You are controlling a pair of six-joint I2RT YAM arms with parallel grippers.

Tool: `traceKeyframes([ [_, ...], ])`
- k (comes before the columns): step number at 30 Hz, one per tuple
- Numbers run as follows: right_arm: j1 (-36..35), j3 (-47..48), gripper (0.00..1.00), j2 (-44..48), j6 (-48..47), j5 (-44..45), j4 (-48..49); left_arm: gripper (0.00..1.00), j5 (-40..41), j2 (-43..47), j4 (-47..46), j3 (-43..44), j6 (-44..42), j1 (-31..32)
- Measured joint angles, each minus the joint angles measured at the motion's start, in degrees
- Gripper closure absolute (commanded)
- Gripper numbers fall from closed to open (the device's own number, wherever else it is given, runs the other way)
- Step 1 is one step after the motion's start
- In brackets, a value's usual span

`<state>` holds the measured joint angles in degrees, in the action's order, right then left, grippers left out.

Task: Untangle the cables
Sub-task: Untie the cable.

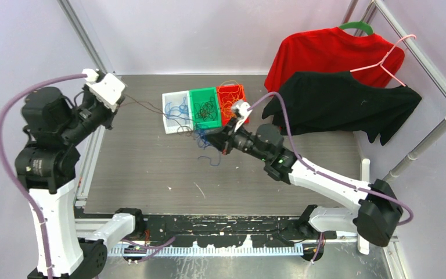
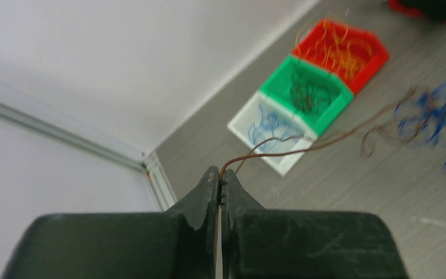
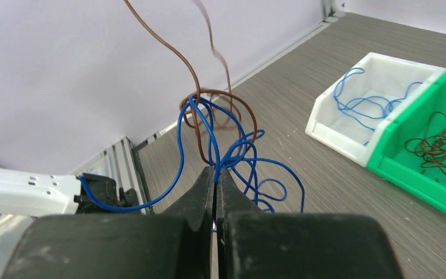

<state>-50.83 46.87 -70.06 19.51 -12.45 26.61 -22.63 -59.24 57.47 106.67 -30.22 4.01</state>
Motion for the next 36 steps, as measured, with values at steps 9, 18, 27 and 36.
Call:
traceKeyframes([
  [9,6.3,-3.3,0.99,10.8,3.6,-4.5,-3.3,1.00,12.9,1.3,-1.9,-13.4,-9.6,0.0],
  [18,6.2,-3.3,0.99,12.9,-0.1,-5.3,-12.0,1.00,16.9,-4.0,-7.0,-9.5,-15.6,-2.4],
  [27,6.2,-4.8,0.99,19.4,-1.8,-3.7,-18.7,1.00,17.6,-7.0,-9.5,-4.9,-16.9,-5.7],
  [36,6.2,-5.1,0.99,19.6,-2.1,-3.1,-21.8,1.00,16.7,-9.6,-10.1,1.2,-10.7,-6.3],
])
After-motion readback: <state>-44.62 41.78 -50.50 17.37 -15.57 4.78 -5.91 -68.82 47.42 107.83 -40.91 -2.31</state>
